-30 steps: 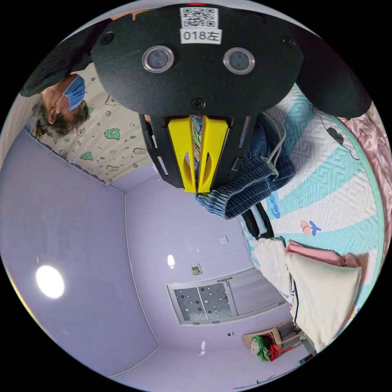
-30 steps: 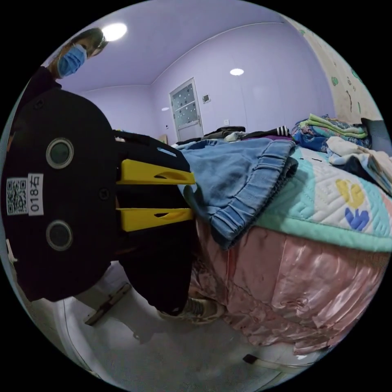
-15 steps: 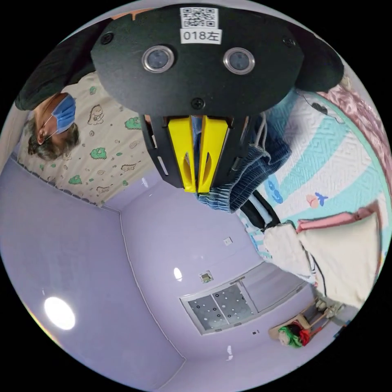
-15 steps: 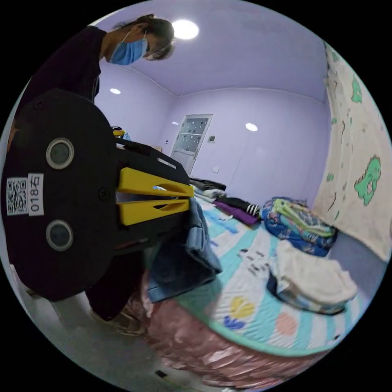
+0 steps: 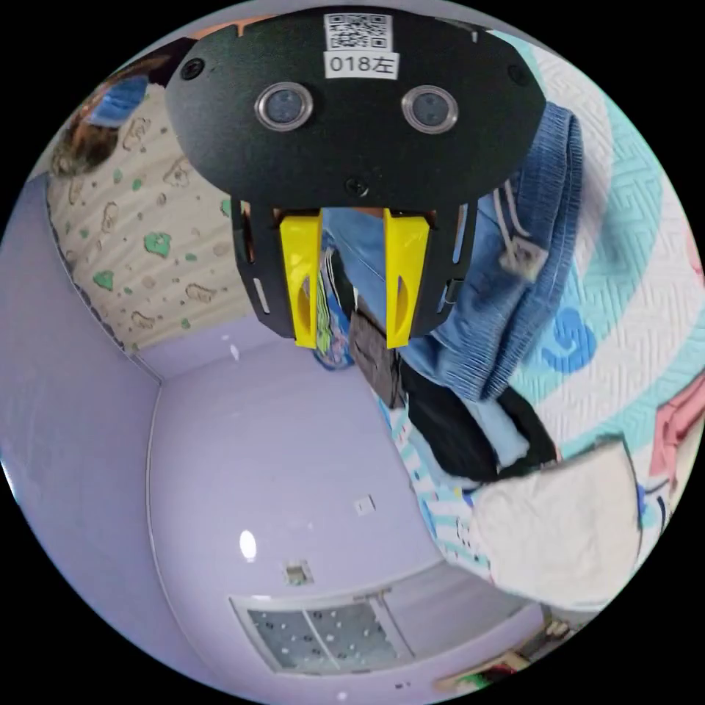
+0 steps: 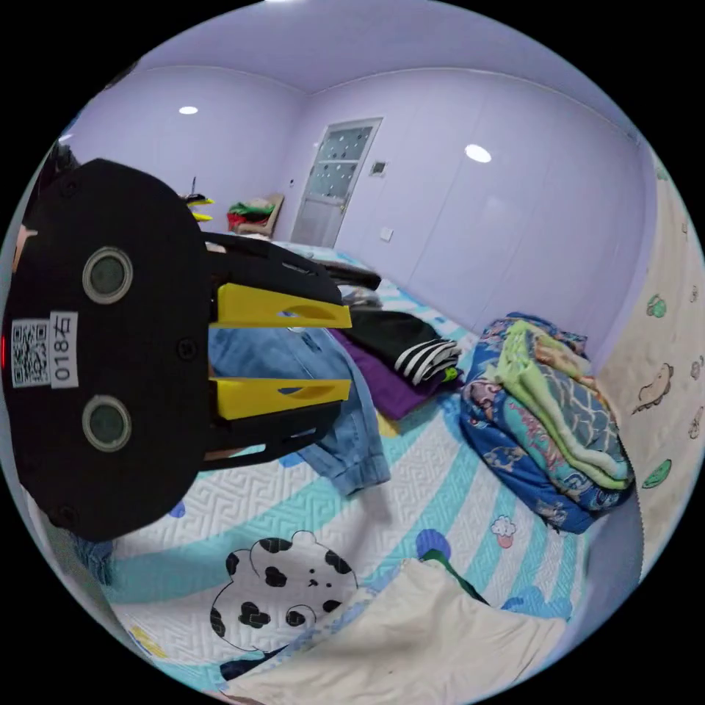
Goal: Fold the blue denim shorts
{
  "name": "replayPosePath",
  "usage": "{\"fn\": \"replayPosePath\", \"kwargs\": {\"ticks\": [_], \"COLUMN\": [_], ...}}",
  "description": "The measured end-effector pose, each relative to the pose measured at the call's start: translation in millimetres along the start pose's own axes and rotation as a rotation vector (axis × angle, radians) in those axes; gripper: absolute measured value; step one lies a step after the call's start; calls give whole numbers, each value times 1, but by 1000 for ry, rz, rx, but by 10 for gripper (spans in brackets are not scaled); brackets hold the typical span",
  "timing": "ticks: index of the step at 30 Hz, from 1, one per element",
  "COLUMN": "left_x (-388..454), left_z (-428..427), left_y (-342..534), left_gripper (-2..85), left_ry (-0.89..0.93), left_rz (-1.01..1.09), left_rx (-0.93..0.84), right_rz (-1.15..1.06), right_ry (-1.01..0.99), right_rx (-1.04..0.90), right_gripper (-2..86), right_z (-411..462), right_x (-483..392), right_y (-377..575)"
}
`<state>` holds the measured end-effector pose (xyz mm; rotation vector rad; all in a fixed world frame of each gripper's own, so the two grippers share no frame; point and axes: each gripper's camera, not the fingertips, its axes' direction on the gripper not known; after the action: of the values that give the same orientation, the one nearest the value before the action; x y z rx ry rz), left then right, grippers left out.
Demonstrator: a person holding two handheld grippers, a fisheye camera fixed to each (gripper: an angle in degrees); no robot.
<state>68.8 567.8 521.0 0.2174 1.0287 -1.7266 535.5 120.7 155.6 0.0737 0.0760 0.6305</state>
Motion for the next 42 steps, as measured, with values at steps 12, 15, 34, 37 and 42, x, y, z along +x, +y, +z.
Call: {"fn": "replayPosePath", "kwargs": {"ticks": [12, 15, 34, 37, 42], "left_x": [-48, -57, -67, -52, -38], "left_z": [-102, -75, -30, -51, -88], "left_y": [164, 179, 194, 195, 194], "left_gripper": [114, 120, -4, -8, -9], "left_ry": [-412, -412, -359, -322, -294], "left_rz": [-10, -56, -77, -28, 13], "left_rx": [-86, -163, -157, -133, -121], "right_rz": [0, 70, 121, 195, 372], "right_ry": [-33, -38, -217, -92, 156], "right_rx": [30, 57, -84, -34, 54], "right_gripper": [81, 80, 72, 77, 87], "right_z": [-118, -139, -130, -136, -162], "right_x": [107, 125, 125, 139, 182], "right_y": [232, 267, 293, 290, 280]}}
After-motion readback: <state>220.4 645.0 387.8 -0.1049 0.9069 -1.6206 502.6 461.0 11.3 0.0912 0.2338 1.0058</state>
